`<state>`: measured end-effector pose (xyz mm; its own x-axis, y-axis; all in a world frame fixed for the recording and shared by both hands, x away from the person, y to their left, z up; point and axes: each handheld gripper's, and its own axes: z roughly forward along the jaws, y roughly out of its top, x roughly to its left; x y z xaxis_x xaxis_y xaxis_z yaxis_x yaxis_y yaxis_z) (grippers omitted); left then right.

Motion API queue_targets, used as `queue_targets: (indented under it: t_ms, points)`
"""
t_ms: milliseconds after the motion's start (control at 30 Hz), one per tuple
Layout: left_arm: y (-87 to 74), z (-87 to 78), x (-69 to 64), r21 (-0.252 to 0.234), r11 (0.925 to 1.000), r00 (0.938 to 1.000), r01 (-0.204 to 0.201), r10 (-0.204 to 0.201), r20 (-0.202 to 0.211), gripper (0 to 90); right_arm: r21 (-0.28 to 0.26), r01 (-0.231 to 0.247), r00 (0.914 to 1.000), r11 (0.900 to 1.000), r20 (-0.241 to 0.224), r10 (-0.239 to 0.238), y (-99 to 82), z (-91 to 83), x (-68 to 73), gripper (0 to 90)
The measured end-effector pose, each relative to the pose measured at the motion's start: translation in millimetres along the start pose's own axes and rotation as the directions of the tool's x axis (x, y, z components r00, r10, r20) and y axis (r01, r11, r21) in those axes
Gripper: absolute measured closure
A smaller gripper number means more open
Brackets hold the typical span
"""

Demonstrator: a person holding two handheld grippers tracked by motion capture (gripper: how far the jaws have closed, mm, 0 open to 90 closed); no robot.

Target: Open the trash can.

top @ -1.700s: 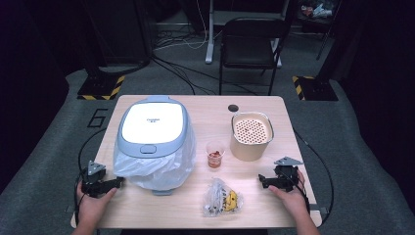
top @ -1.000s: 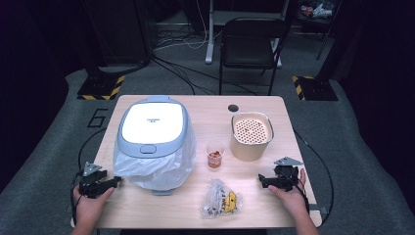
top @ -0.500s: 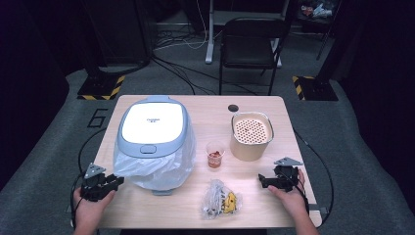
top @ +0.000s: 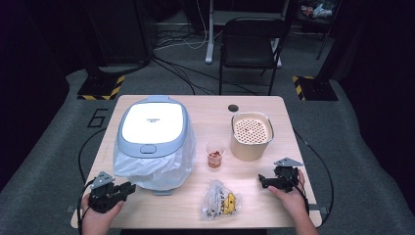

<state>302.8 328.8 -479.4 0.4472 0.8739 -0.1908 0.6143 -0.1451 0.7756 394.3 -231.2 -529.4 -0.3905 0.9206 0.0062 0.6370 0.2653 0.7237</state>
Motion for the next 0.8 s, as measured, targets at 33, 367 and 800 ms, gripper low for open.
queue_targets:
  t_ms: [33,367,800]
  points:
    - [0.0,0.5,-2.6,-0.005,1.0,1.0,-0.005,0.005,0.008,73.7,0.0,0.0,1.0,1.0,0.0,0.0,0.0,0.0,0.0,1.9]
    - [-0.8,13.1,-18.7,0.015,0.9972,0.9936,-0.074,0.072,0.087,84.4,0.0,0.001,1.0,1.0,0.0,-0.001,0.0,-0.1,0.0,2.0]
    - [-1.4,35.4,-48.7,0.061,0.9975,0.9888,-0.036,0.027,0.147,87.0,0.001,-0.004,1.0,1.0,0.0,0.004,-0.2,-0.3,0.4,2.1]
